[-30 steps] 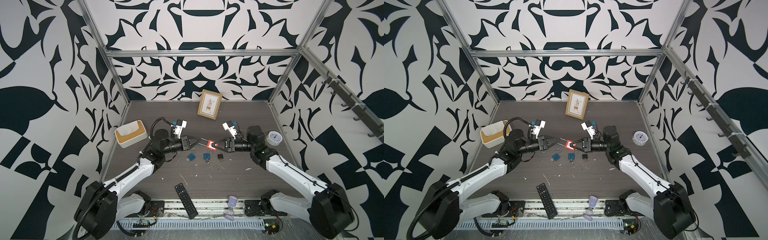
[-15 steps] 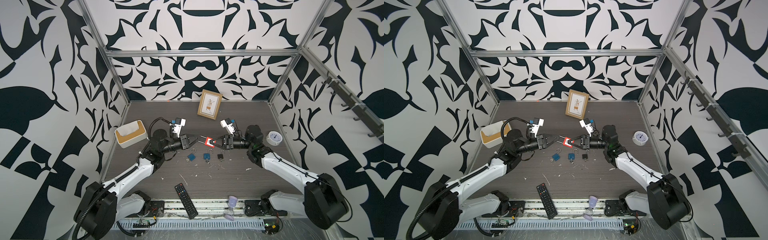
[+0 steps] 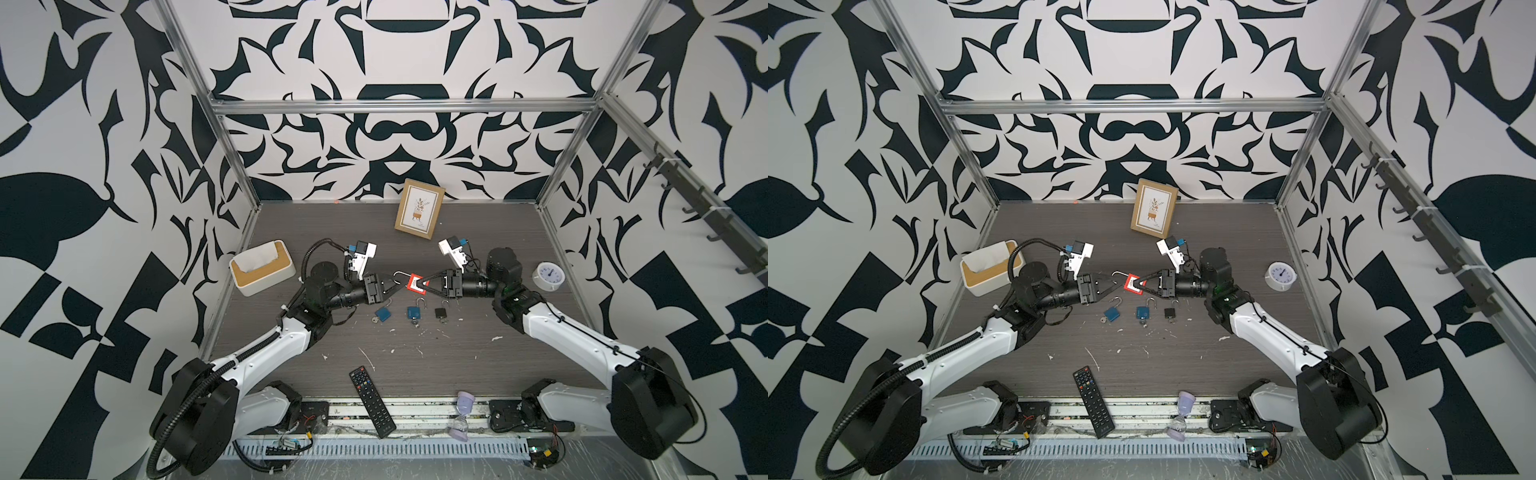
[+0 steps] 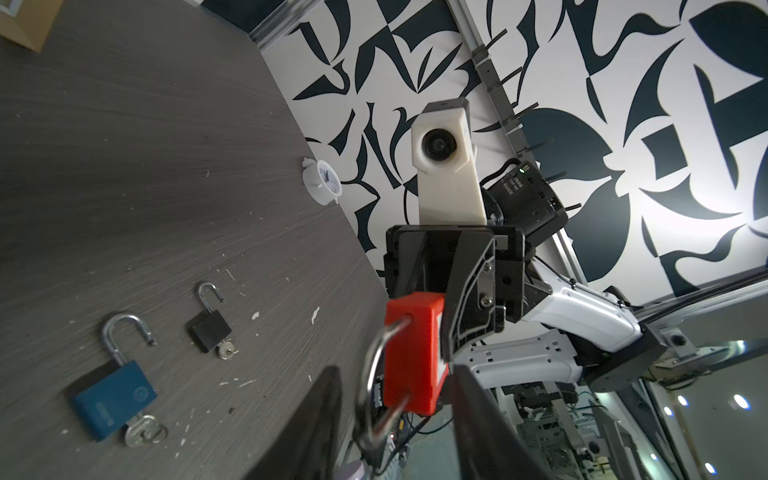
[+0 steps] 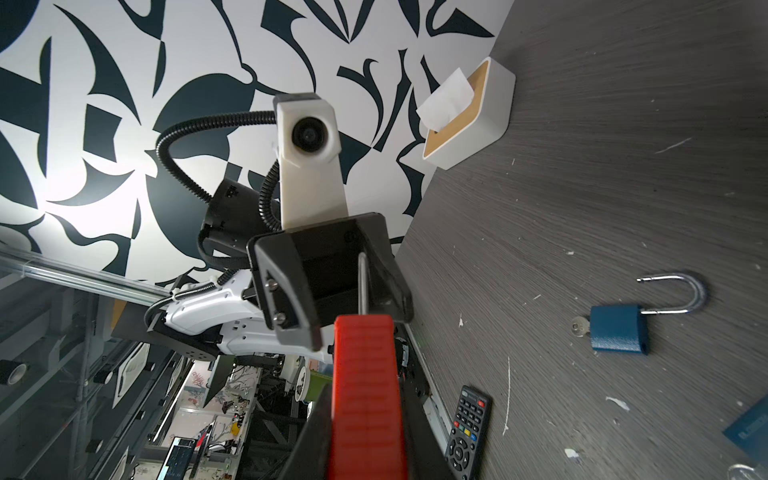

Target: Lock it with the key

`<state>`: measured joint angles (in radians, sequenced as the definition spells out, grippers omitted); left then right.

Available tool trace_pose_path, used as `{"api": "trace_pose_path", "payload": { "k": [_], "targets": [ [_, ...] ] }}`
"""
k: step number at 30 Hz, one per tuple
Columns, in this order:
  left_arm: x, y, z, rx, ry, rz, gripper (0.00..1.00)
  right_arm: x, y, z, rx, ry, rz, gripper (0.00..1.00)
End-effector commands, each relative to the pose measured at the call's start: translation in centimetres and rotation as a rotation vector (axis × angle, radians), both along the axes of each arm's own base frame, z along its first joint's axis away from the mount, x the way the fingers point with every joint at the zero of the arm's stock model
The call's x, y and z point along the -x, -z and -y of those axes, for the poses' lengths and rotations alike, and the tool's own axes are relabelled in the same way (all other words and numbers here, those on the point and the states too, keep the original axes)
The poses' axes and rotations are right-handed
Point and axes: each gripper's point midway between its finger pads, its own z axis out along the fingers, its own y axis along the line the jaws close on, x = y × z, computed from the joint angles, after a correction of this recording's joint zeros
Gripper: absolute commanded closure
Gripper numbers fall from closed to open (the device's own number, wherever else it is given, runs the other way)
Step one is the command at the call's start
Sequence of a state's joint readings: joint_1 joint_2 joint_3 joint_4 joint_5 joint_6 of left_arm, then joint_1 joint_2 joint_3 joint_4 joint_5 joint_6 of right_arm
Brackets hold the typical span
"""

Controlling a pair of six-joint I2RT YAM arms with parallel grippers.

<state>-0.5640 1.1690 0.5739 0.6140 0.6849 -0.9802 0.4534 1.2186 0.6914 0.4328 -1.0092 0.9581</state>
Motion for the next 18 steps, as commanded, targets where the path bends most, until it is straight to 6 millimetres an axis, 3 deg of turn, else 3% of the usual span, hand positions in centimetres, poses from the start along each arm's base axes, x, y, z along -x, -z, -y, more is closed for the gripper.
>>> {"api": "trace_pose_path", "payload": {
  "k": [1, 6, 10, 14, 18],
  "targets": [
    [-0.1, 0.0, -1.2, -0.006, -0.020, 0.010, 0.41, 0.2, -2.0, 0.8, -0.011, 0.025, 0.084, 1.00],
    [-0.5, -0.6, -2.9, 0.011, -0.046, 0.026, 0.32, 1.8, -1.8, 1.3, -0.019, -0.042, 0.051, 1.00],
    [0.5, -1.0, -2.3, 0.044, 0.042, 0.033, 0.30, 3.3, -1.7, 1.2, -0.046, -0.137, 0.012, 1.00],
    [2.0, -2.1, -1.6, 0.118, 0.164, 0.023, 0.25, 3.3, -1.7, 1.2, -0.043, -0.144, 0.008, 1.00],
    [2.6, -1.5, -1.2, 0.098, 0.199, 0.015, 0.22, 3.2, -2.0, 1.1, -0.050, -0.148, 0.017, 1.00]
  ]
}}
